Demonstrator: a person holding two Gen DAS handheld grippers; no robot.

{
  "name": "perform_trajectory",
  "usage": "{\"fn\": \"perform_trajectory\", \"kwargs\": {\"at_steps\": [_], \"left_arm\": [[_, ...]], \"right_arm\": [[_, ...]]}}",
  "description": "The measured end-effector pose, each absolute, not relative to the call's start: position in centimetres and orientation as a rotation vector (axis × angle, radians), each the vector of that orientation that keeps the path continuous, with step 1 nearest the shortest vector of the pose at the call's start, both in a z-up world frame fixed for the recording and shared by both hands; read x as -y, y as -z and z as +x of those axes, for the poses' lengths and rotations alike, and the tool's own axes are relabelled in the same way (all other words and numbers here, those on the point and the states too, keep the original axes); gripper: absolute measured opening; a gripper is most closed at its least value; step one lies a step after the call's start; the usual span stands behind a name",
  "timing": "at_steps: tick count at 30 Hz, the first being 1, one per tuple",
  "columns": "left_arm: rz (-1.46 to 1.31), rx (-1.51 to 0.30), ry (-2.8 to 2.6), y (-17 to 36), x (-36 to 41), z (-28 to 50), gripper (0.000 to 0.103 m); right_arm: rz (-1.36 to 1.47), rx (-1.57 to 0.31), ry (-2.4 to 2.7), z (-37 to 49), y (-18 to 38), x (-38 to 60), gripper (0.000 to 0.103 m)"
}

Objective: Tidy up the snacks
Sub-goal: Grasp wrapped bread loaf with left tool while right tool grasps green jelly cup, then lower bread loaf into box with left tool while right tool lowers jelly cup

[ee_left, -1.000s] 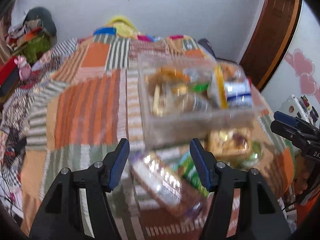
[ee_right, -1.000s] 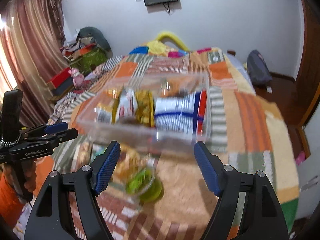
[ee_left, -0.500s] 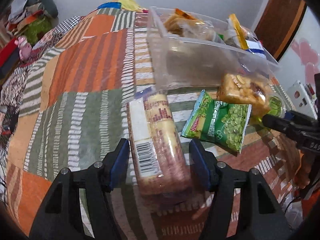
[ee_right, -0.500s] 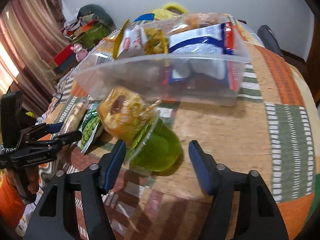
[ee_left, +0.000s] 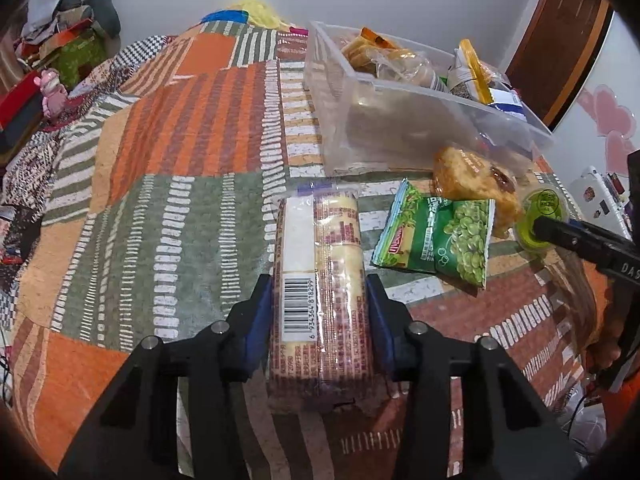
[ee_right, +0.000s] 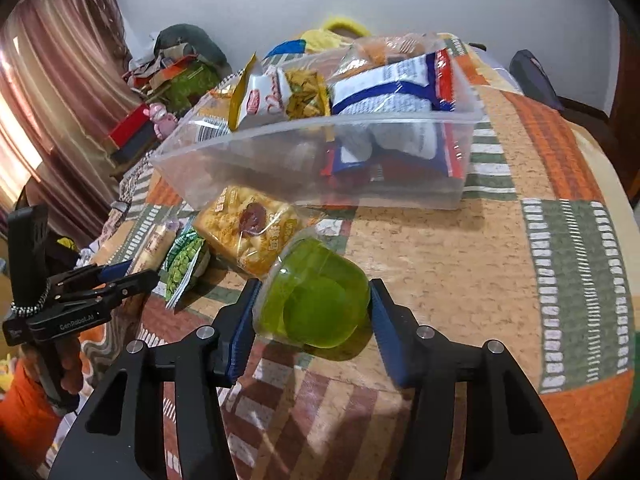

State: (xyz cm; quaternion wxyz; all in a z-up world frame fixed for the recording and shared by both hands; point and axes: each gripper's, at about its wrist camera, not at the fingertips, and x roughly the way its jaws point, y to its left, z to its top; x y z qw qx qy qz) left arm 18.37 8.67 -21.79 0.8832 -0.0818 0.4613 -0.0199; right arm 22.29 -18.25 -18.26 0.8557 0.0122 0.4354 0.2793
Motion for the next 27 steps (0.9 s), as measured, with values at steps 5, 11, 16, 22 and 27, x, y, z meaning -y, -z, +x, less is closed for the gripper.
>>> {"fn": "perform_trajectory", "kwargs": {"at_steps": [5,11,16,22,27], "left_arm": [[-0.168,-0.915,0.037,19.7,-8.7,17.8,0.045],[-0.176,-0.835,0.027,16.3,-9.1,17.5,0.045],[-0.162,-0.771,0.026,13.4,-8.9,18.6,0.045],[-0.161,-0.712,0.043,10.9,-8.3,21.3,0.045],[-0.169,-0.693,0.061,9.9,-7.3,24.3,0.045]], "right_arm": [[0.015,-0.878,-0.58,22.2,16.9,18.6,0.038],[0.024,-0.846,-0.576,22.5,16.1,18.9,0.038],[0.031,-0.787,-0.578,23.1,14.1,18.9,0.038],[0.034,-0.693,-0.572,24.2,11.3,18.2,0.038],[0.026,-0.643,-0.568,26.1,9.7,17.0,0.038]]}}
